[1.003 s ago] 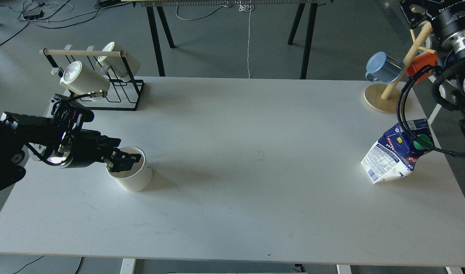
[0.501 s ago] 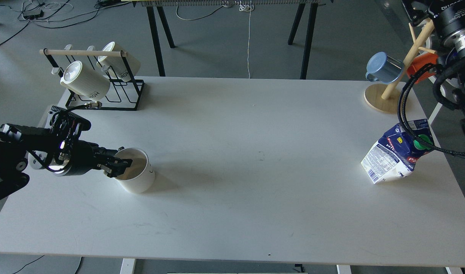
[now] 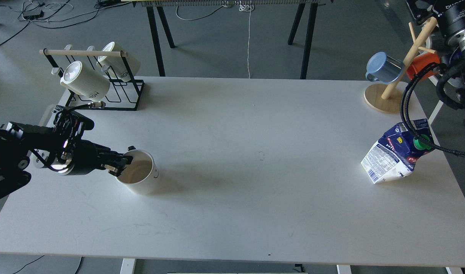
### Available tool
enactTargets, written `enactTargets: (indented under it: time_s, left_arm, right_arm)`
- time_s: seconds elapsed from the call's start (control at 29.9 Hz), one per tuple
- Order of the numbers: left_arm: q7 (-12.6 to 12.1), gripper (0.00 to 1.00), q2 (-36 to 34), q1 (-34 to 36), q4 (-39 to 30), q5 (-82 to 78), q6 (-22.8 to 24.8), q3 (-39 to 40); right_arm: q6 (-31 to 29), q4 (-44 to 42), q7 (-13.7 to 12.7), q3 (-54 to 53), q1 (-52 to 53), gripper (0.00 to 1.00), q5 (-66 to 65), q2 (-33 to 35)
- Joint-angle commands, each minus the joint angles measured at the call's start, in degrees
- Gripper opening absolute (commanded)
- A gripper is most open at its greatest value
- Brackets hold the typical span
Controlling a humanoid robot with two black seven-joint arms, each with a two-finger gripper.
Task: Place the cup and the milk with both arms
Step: 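Grasp the white cup rim with the left gripper, then slide the white cup toward the table center and release it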
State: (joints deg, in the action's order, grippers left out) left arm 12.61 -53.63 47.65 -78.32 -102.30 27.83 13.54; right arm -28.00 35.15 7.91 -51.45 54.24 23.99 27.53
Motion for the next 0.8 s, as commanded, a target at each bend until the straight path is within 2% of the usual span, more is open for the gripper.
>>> enactTargets:
  time_s: [0.0,0.27,0.5,0.77]
  left_arm:
    - [-0.22,0.00,1.76,3.59,-1.84,-0.01,0.17,0.26]
    - [-1.36,0.00,11.07,6.32,-4.48,-0.01,0.17,-0.01]
    - [-7.42,0.00,20.04,5.35,-4.56,-0.09,0.17,-0.45]
    - [-9.18,0.01,24.62,5.44,-2.99,-3.51,0.17,-0.53]
  right_arm:
    - [0.00,0.01,0.00,0.03,0.07,0.99,0.00,0.06]
    - [0.00,-0.43,-0.09,0.29,2.35,0.99,-0.09,0.50]
    - [0.00,-3.33,-0.09,0.47,6.48,0.99,-0.26,-0.72]
    - [0.00,-3.33,-0.09,0.73,7.11,0.99,-0.35,-2.75]
